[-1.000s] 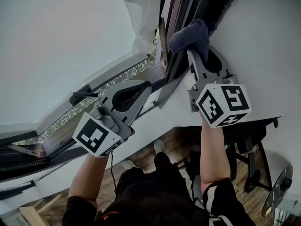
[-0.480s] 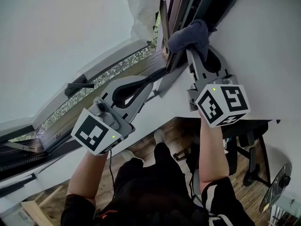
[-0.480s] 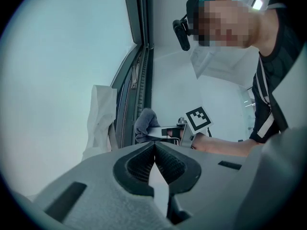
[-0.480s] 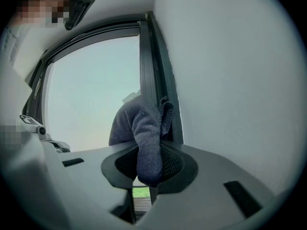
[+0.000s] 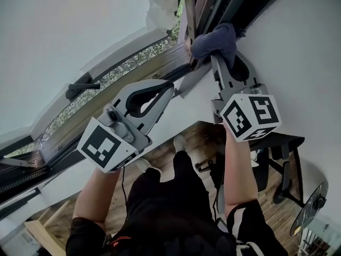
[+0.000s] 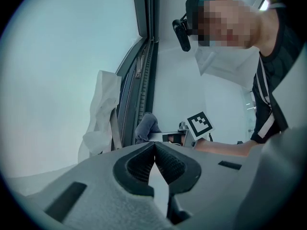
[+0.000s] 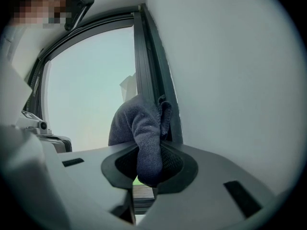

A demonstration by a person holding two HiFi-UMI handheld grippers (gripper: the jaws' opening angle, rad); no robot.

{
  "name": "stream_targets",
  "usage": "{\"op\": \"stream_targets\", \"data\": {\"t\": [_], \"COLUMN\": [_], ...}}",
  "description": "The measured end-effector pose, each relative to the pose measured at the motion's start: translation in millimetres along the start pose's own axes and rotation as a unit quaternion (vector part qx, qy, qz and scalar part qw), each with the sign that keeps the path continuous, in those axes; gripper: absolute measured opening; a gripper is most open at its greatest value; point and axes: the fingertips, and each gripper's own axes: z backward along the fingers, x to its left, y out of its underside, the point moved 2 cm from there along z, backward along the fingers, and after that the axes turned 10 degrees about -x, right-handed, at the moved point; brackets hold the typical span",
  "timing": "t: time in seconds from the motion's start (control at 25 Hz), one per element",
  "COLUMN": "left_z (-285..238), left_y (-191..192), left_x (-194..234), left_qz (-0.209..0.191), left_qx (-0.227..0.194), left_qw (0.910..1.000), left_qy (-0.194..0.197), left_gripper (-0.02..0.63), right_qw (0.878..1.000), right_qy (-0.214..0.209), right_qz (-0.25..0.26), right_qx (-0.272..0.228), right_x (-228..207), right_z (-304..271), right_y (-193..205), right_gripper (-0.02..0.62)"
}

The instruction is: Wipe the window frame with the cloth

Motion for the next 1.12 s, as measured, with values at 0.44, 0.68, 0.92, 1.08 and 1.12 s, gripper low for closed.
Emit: {"op": "stream_targets", "data": {"t": [0.44, 0.68, 0.92, 1.08, 1.12], "left_z": [-3, 2, 9, 11, 11], "left_y": [26, 43, 57, 70, 72], "left_x": [0, -4, -2, -3, -3], "left_qz": [-0.003, 0.020, 0.034, 0.044, 0.046], "left_qx": [0.004, 0.025, 0.036, 0.042, 0.044], "left_qw": [1.0000, 0.9995, 0.9988, 0.9981, 0.9979], "left_qy": [0.007, 0.002, -0.008, -0.010, -0.011], "left_gripper": [0.020, 0.020, 0.020, 0.020, 0.020], "right_qw": [0.999, 0.999, 0.998, 0.996, 0.996], "right_qy": [0.011, 0.017, 0.026, 0.031, 0.032], "right_qz": [-0.025, -0.033, -0.035, -0.039, -0.040], "right_qx": [0.023, 0.038, 0.055, 0.068, 0.072], "right_x": [-10, -13, -16, -19, -20], "right_z": [5, 8, 10, 12, 12], "right_y": [46, 70, 99, 120, 125], "right_gripper": [0.060, 0.060, 0.060, 0.060, 0.060]}}
